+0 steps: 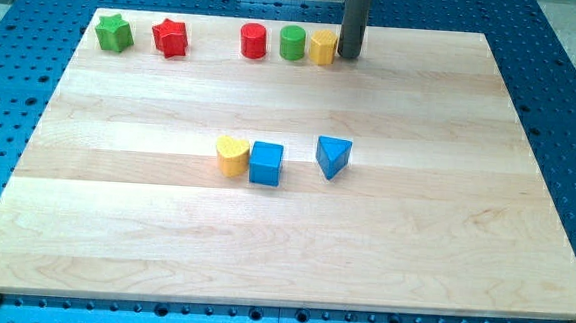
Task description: Adjust the green circle and hexagon vertically
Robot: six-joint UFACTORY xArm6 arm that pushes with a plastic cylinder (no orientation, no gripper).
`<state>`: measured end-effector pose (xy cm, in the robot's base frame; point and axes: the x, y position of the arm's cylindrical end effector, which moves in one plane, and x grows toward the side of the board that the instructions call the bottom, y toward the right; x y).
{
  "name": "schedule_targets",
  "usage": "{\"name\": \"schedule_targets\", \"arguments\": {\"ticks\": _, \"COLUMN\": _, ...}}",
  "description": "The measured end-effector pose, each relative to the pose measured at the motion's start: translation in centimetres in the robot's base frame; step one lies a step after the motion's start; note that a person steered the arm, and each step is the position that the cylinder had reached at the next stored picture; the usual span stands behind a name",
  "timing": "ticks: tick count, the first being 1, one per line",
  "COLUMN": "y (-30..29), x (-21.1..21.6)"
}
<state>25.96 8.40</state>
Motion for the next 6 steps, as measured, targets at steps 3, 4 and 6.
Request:
{"name": "schedule_targets", "arguments": {"ticks": 3, "y": -0.7, "x": -0.3}}
{"name": "schedule_targets", "arguments": {"ticks": 4, "y": 1.2, "x": -3.8}}
{"name": "schedule_targets", "arguments": {"ticks": 6, "y": -4.4, "x": -4.4}}
